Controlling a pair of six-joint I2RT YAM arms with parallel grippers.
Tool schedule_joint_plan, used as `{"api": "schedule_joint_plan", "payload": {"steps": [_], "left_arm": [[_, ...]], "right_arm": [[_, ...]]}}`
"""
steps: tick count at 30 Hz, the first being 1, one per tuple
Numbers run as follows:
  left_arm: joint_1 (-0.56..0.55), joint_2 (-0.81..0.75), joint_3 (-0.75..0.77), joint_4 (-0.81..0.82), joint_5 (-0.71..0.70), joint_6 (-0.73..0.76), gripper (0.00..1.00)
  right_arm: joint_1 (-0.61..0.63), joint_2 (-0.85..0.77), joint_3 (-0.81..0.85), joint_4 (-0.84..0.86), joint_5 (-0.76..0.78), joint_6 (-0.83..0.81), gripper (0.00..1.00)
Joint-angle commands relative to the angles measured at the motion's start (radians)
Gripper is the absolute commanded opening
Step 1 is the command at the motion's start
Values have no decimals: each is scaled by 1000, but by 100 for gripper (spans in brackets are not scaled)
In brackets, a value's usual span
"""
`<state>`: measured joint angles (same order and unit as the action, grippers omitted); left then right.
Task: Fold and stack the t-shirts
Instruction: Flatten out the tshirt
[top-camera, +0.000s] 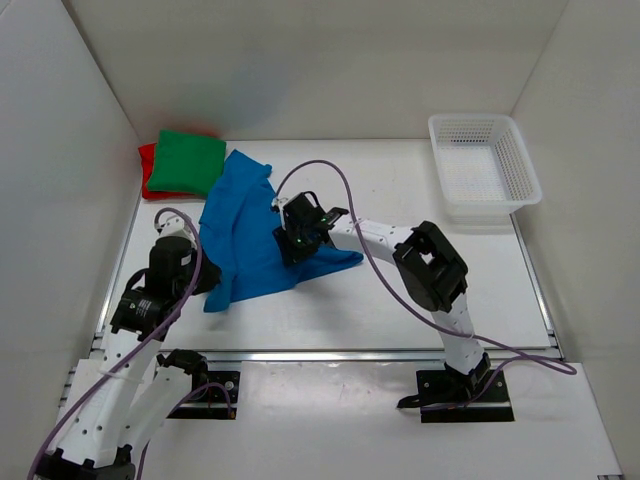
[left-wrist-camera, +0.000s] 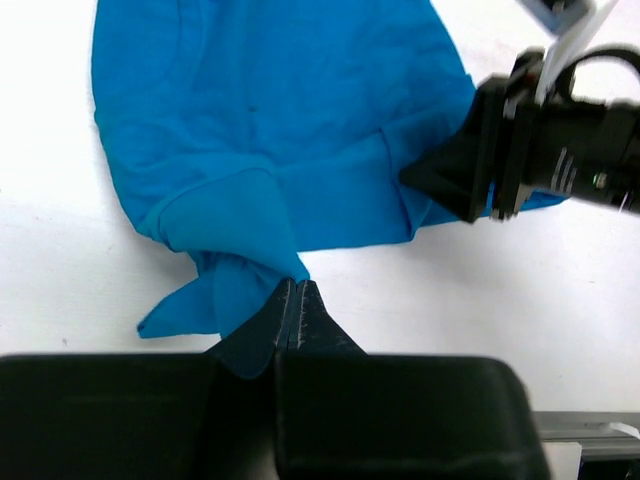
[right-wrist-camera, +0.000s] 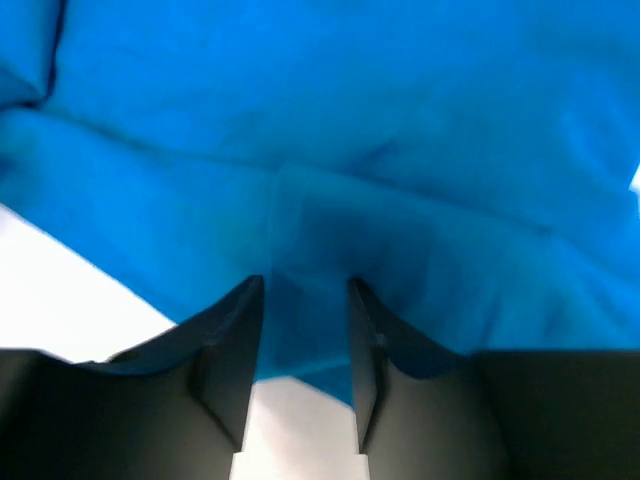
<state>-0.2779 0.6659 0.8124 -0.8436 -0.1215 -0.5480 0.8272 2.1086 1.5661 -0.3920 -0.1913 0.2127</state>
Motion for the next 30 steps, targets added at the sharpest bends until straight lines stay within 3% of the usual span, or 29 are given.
{"api": "schedule_joint_plan", "payload": {"steps": [1, 12, 13, 16, 20, 25, 29, 30], "left_arm": [[2, -35, -22, -3, 23, -7, 0], [9, -38, -35, 11, 23, 2, 0], [3, -37, -36, 9, 22, 0, 0], [5, -38, -36, 3, 16, 3, 0], [5, -28, -18, 14, 8, 10, 0], [2, 21, 67, 37, 3, 23, 0], [3, 98, 230, 58, -27, 51, 0], [5, 122, 287, 64, -29, 65, 0]], "right_arm": [[10, 34, 89, 9, 64, -16, 37], [36, 123, 172, -41, 118, -22, 37], [38, 143, 198, -71, 140, -32, 33], [52, 177, 264, -128, 165, -44, 7], [41, 117, 273, -148, 176, -32, 8], [-19, -97, 249, -166, 174, -16, 9], [-109, -356, 60, -21, 150, 48, 2], [-135, -501, -59, 42, 142, 88, 0]]}}
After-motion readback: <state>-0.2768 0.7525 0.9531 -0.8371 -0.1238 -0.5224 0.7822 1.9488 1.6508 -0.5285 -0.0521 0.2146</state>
